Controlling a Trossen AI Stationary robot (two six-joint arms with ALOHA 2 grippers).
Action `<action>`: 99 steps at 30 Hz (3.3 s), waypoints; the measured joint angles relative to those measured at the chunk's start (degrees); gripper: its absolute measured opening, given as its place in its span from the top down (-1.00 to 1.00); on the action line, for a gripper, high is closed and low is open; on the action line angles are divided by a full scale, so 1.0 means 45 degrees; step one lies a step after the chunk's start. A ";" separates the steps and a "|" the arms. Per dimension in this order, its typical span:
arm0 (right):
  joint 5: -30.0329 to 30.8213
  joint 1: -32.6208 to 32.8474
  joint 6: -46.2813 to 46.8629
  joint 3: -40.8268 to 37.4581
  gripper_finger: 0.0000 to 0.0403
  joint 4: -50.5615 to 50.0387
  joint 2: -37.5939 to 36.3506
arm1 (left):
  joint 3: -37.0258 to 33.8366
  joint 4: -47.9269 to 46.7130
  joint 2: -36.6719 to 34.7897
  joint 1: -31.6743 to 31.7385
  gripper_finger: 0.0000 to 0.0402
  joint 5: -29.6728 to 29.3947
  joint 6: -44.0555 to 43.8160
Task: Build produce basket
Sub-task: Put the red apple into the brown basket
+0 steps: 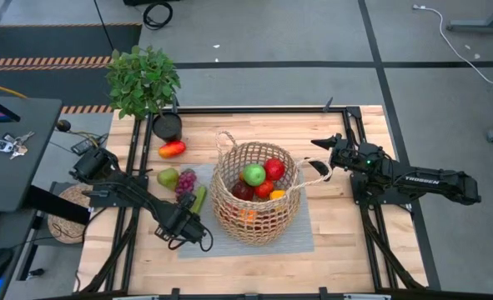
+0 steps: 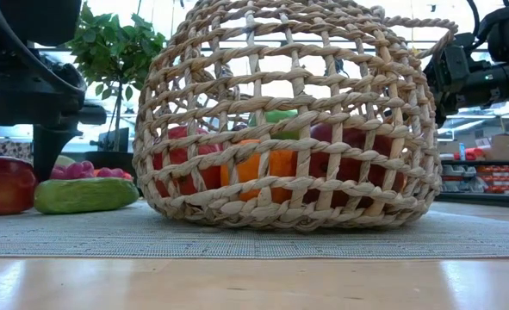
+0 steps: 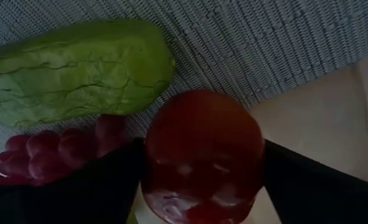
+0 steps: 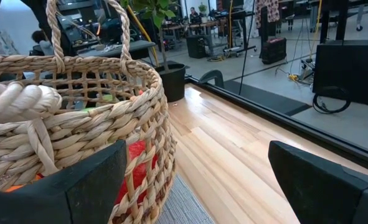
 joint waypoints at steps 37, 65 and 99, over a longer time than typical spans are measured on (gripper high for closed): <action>-0.0005 0.0003 0.0000 0.0000 -0.95 0.0096 0.0005 | 0.5237 0.6443 -0.4682 0.2091 -0.34 -0.3101 -0.2702; -0.0010 0.0000 0.0000 0.0000 -0.95 0.0389 0.0005 | 0.6667 1.3202 -0.0855 0.6115 -0.37 0.2221 -0.2641; -0.0010 0.0000 0.0000 0.0000 -0.95 0.0403 0.0005 | 1.1652 0.5313 0.1943 0.6785 -0.37 -0.0616 1.2454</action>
